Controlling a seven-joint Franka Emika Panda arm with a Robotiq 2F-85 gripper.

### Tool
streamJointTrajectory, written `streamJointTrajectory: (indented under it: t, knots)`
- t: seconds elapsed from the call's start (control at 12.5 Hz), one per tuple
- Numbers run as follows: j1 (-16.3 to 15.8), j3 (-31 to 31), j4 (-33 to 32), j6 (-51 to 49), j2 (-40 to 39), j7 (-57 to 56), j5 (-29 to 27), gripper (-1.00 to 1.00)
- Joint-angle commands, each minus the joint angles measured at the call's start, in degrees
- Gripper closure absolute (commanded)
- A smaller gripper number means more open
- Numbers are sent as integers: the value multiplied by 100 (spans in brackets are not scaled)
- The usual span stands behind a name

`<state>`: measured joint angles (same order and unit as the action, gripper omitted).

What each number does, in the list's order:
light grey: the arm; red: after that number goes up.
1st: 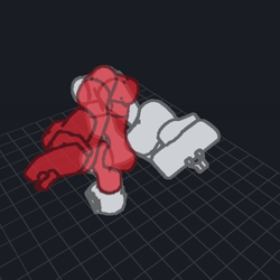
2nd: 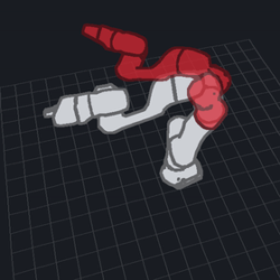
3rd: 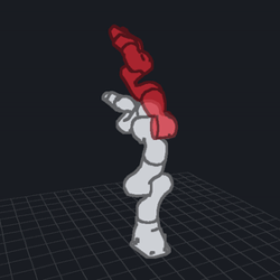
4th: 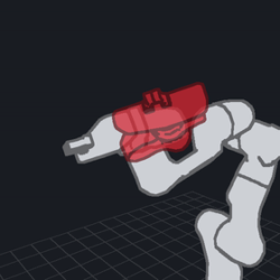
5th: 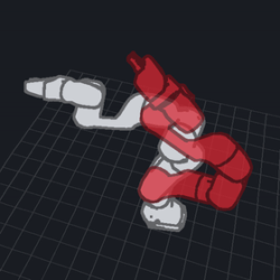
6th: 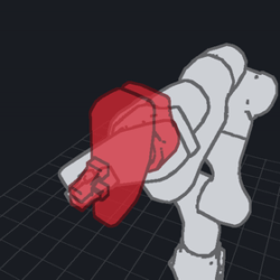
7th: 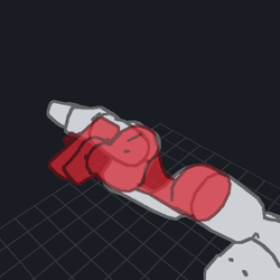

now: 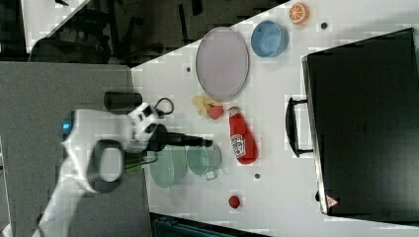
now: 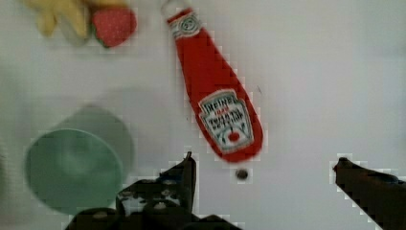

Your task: Pick Ketchup from the table and place it in strainer.

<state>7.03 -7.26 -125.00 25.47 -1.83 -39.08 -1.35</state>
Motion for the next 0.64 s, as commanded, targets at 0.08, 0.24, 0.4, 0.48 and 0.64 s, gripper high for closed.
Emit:
streamJointTrajectory:
  t: [0.08,0.24,0.4,0.48,0.64]
  knots:
    - [-12,-60,-352,918,142,-1480,-5,-100]
    - [-40,-96,-753,1664,30,-1480,-5,-100]
    - [-53,-139,-1083,2156,-160,-1476,-5,-100]
    - [-54,-138,-1172,2316,-302,-1476,2,-100]
    - [-57,-138,-1213,2543,-642,-1474,18,-100]
